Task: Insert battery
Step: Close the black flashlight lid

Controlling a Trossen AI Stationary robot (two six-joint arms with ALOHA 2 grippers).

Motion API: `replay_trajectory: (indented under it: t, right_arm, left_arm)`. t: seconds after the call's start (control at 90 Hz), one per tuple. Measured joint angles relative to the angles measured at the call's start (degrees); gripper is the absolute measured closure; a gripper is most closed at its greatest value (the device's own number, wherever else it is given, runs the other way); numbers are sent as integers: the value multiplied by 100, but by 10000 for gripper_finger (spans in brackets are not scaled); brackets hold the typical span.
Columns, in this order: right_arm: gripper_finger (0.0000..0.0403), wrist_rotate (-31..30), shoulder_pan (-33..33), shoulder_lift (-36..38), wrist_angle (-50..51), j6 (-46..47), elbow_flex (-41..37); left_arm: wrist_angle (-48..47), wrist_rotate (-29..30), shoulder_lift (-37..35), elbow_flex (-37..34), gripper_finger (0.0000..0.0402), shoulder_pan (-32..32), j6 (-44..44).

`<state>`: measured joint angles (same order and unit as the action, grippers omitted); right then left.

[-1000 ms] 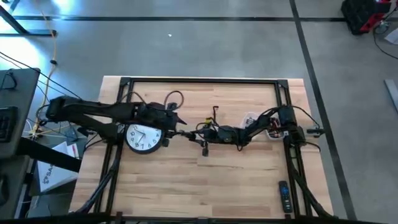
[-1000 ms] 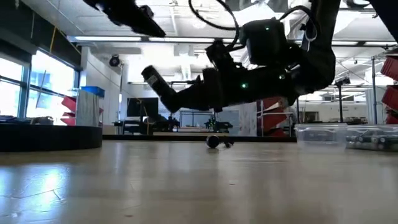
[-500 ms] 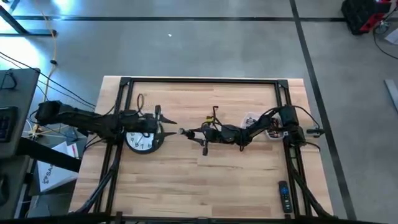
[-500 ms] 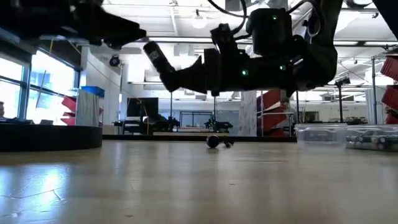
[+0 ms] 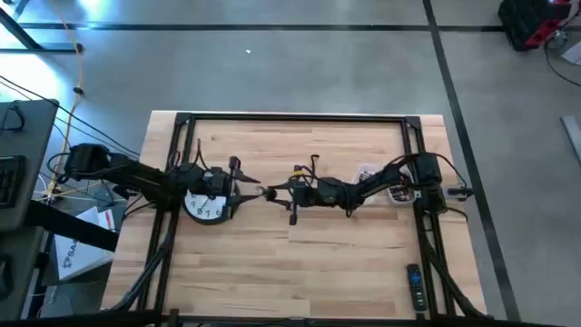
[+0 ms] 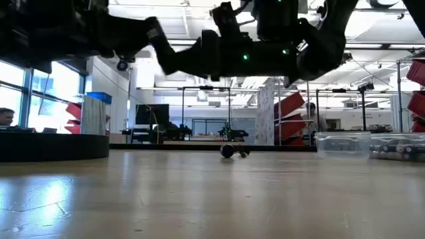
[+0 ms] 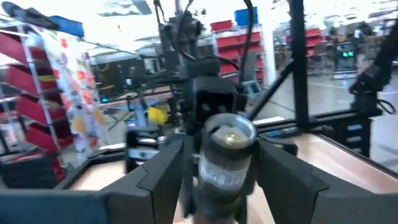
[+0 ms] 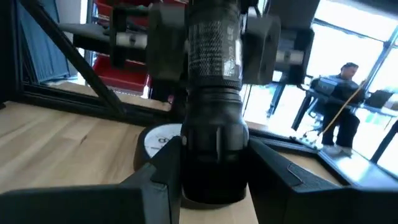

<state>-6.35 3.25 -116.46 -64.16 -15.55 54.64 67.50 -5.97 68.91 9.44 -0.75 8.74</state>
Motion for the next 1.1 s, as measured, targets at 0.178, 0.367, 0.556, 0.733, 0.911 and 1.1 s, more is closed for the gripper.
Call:
replay_trajectory:
  t: [0.178, 0.367, 0.556, 0.733, 0.911, 1.1]
  right_arm:
    - [296, -2, 0, 0, -61, 14, 14]
    - [296, -70, 2, 0, -326, 31, 14]
    - [296, -87, -26, 0, -376, 144, 14]
    - [296, -85, -61, 0, -376, 306, 14]
    - [296, -106, -61, 0, -336, 308, 12]
    - [296, -122, -59, 0, -317, 308, 12]
  left_arm:
    - [513, -173, 448, 45, 206, 0, 111]
    - [1190, -165, 871, 45, 206, 0, 401]
    - [1816, -99, 1290, 91, 208, 0, 533]
    - [1870, -74, 1801, 497, 209, 0, 743]
    - [2217, 64, 2030, 497, 209, 7, 792]
    - [2244, 178, 1997, 450, 212, 7, 738]
